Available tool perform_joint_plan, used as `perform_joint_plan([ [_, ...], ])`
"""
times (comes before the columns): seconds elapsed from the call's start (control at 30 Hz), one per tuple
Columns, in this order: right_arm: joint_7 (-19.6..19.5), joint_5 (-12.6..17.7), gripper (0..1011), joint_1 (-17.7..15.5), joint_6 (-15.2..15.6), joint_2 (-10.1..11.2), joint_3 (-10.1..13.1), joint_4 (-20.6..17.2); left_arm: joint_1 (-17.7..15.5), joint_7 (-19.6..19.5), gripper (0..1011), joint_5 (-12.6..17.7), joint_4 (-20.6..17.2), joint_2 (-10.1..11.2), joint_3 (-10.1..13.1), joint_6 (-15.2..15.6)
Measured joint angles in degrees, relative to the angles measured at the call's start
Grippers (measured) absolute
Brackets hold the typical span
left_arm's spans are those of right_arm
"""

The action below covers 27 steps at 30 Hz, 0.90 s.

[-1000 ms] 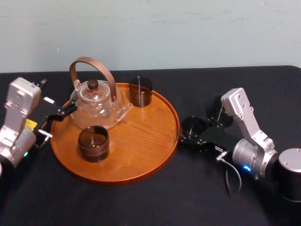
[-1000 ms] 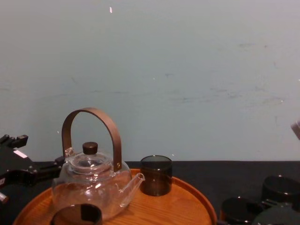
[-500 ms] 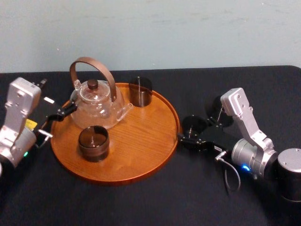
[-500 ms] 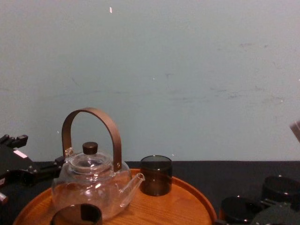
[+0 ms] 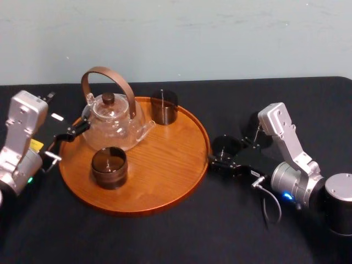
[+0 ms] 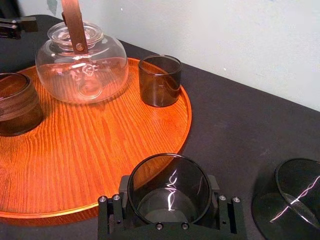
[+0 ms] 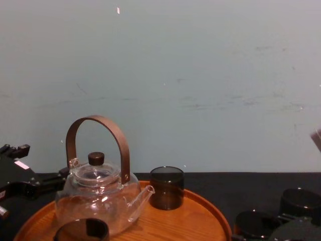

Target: Pick up the glass from the table and place it on the tray.

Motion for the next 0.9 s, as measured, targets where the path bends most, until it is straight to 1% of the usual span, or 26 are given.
perform_joint_plan([
  [0.57,0.5,0.4,905,-0.3,-0.1,0.1,0.3,-0.5,0.0,0.0,1001,0.0,0.0,0.0,0.0,0.0],
  [0.8,1.3,1.0,905,-1.4,-0.1,1.2,0.8,-3.5,0.0,0.0,1001,0.0,0.0,0.0,0.0,0.0],
  [0.9,1.5,1.2,905,-2.4,0.1,1.7,0.8,-6.2,0.0,0.0,1001,0.0,0.0,0.0,0.0,0.0],
])
